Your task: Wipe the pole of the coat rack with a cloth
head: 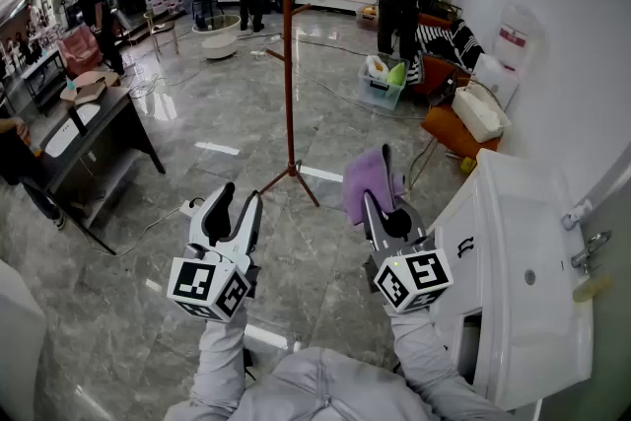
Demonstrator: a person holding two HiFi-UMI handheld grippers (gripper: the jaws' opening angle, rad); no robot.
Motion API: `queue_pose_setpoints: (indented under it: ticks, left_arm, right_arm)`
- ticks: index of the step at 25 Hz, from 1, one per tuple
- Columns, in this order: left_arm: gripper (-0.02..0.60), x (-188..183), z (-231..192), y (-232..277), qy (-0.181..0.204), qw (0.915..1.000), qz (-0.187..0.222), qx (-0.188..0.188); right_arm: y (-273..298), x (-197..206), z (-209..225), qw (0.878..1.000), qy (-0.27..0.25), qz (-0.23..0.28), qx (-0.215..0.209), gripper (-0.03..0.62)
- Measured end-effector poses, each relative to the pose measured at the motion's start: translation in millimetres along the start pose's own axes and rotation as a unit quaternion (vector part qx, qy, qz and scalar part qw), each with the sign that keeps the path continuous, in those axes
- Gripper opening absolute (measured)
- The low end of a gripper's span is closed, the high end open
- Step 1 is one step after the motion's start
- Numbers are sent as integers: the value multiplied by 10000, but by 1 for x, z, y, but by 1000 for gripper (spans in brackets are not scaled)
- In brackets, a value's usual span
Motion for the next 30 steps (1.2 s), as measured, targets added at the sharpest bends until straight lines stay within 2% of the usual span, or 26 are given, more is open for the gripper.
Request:
queue_pose_setpoints:
  ticks: [14,30]
  left_arm:
    - [196,4,-12,3,-77,9999,-69,47]
    - [196,13,-64,18,-17,9989,-323,337]
  right_arm:
    - [7,8,-4,10000,69,-37,56,49]
    - [33,19,-28,9984,166,55,529,51]
Point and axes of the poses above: the fingertips, and each gripper's own axes: y forward along the fingers, z to its right, x out of its underside, the point moved 8 cm from there along -y, backward along the fingers, and after that the axes turned 4 degrees about -y, right-handed, at the moved point
